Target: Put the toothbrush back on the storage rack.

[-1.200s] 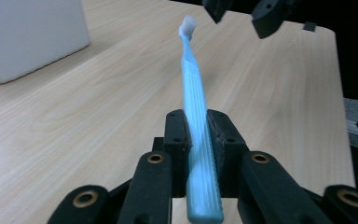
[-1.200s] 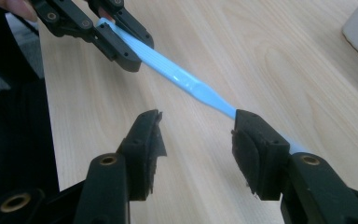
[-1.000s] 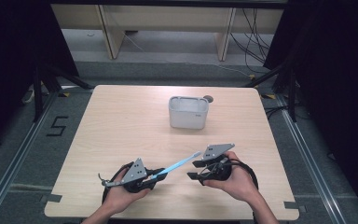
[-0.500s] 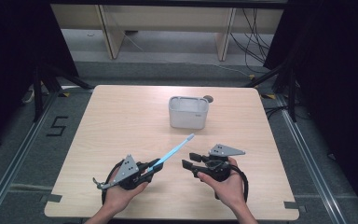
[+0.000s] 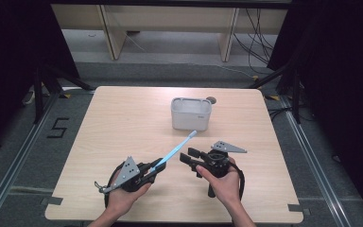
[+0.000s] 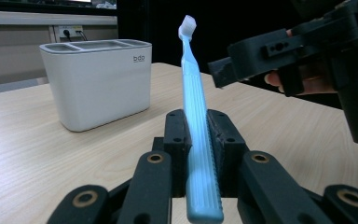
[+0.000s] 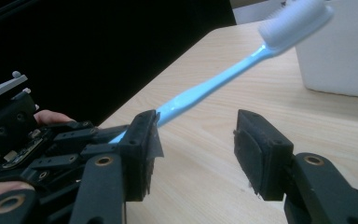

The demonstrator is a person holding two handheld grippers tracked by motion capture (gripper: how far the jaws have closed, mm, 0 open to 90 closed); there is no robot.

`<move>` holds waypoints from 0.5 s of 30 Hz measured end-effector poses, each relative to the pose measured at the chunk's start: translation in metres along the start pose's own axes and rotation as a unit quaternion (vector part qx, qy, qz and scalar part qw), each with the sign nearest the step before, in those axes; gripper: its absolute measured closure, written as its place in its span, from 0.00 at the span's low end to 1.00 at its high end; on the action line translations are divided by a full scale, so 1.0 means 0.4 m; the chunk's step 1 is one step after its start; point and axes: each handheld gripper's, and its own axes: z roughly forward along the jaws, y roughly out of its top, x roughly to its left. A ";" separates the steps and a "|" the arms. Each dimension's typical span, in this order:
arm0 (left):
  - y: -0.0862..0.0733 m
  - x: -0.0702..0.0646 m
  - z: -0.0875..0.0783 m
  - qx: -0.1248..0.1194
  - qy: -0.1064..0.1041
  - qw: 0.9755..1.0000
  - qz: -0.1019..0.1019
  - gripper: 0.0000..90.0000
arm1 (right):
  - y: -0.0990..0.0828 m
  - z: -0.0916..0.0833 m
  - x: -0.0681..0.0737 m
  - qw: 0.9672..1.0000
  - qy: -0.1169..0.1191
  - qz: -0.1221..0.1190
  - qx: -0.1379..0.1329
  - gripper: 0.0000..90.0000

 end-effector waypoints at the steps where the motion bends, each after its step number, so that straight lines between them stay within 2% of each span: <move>1: 0.001 -0.001 0.000 0.001 0.000 1.000 0.000 0.87 | 0.005 0.009 -0.004 1.000 -0.004 -0.011 -0.001 0.54; 4: 0.001 -0.003 0.002 -0.002 -0.001 1.000 -0.001 0.87 | 0.009 0.015 -0.006 1.000 -0.001 -0.014 -0.003 0.54; 5: 0.001 -0.004 0.002 -0.002 -0.001 1.000 -0.001 0.87 | 0.011 0.017 -0.003 1.000 0.000 -0.006 -0.003 0.54; 6: 0.000 -0.004 0.002 -0.002 -0.001 1.000 -0.001 0.87 | 0.013 0.020 -0.007 1.000 -0.002 -0.012 -0.003 0.54; 8: 0.000 -0.004 0.002 -0.004 -0.002 1.000 -0.002 0.87 | 0.017 0.024 -0.007 1.000 0.006 -0.008 -0.003 0.53; 10: 0.000 -0.004 0.003 -0.005 -0.002 1.000 -0.002 0.87 | 0.020 0.030 -0.008 1.000 0.006 -0.004 -0.004 0.53; 11: 0.000 -0.005 0.003 -0.006 -0.003 1.000 -0.004 0.87 | 0.022 0.033 -0.003 1.000 0.009 0.009 -0.001 0.53; 12: 0.000 -0.005 0.002 -0.005 -0.003 1.000 -0.001 0.87 | 0.023 0.036 -0.008 1.000 0.009 -0.006 -0.006 0.52; 14: 0.000 -0.006 0.005 -0.010 -0.006 1.000 -0.002 0.87 | 0.026 0.042 -0.005 1.000 0.017 0.001 -0.005 0.52; 15: 0.001 -0.007 0.003 -0.007 -0.004 1.000 -0.001 0.87 | 0.026 0.045 -0.008 1.000 0.011 -0.005 -0.006 0.52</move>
